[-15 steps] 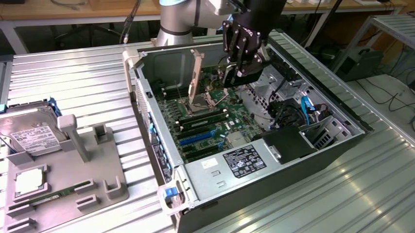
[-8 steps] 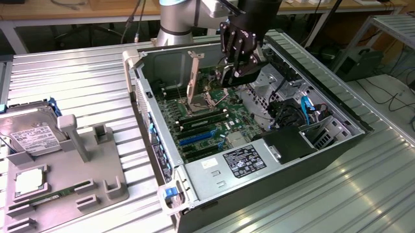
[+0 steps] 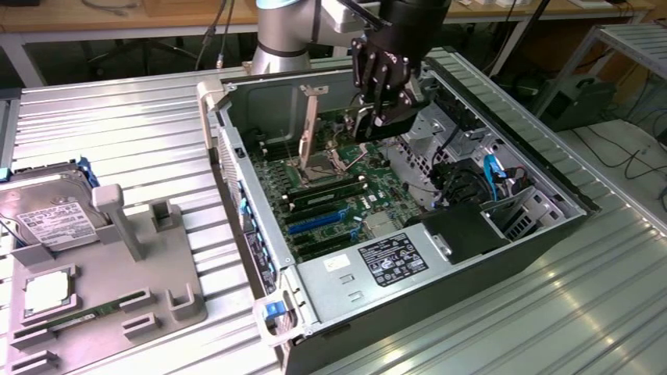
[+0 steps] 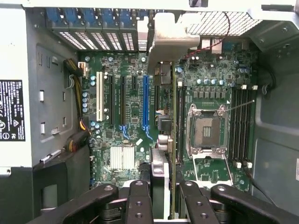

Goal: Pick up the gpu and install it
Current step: 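Insert the gpu into the slot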

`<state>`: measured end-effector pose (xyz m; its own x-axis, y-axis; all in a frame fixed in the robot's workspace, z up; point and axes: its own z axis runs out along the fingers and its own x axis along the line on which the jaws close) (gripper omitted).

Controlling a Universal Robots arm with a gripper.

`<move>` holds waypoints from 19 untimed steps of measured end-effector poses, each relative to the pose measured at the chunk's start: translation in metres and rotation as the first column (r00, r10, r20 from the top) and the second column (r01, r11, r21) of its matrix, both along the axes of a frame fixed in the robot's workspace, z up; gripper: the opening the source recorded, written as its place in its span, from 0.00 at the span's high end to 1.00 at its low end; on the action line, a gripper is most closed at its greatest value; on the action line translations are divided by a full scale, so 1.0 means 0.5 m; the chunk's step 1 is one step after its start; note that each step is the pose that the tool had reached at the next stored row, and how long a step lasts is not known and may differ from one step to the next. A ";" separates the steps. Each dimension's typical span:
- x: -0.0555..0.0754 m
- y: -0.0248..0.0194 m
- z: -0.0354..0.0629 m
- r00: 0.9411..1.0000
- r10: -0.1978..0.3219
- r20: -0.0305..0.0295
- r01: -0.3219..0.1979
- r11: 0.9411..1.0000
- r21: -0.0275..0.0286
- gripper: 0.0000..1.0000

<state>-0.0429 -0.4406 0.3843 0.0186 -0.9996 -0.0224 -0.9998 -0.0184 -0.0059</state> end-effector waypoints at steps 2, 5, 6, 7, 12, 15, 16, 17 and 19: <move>-0.003 0.0000 -0.001 1.000 0.000 0.000 0.000 1.000 0.000 0.72; -0.003 0.0003 -0.003 1.000 0.000 0.000 0.000 1.000 0.000 0.72; -0.004 0.0011 -0.003 1.000 -0.001 0.000 0.001 1.000 0.000 0.72; -0.005 0.0023 -0.004 1.000 -0.003 0.000 0.003 1.000 0.000 0.72; -0.006 0.0031 -0.007 1.000 -0.006 0.000 0.006 1.000 0.000 0.72; -0.009 0.0031 -0.007 1.000 -0.006 0.000 0.006 1.000 0.000 0.72; -0.010 0.0032 -0.008 1.000 -0.006 0.000 0.006 1.000 0.000 0.72; -0.011 0.0033 -0.008 1.000 -0.006 0.000 0.006 1.000 0.000 0.72; -0.015 0.0035 -0.008 1.000 -0.006 0.000 0.006 1.000 0.000 0.72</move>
<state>-0.0506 -0.4388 0.3801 0.0127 -0.9997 -0.0225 -0.9999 -0.0126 -0.0059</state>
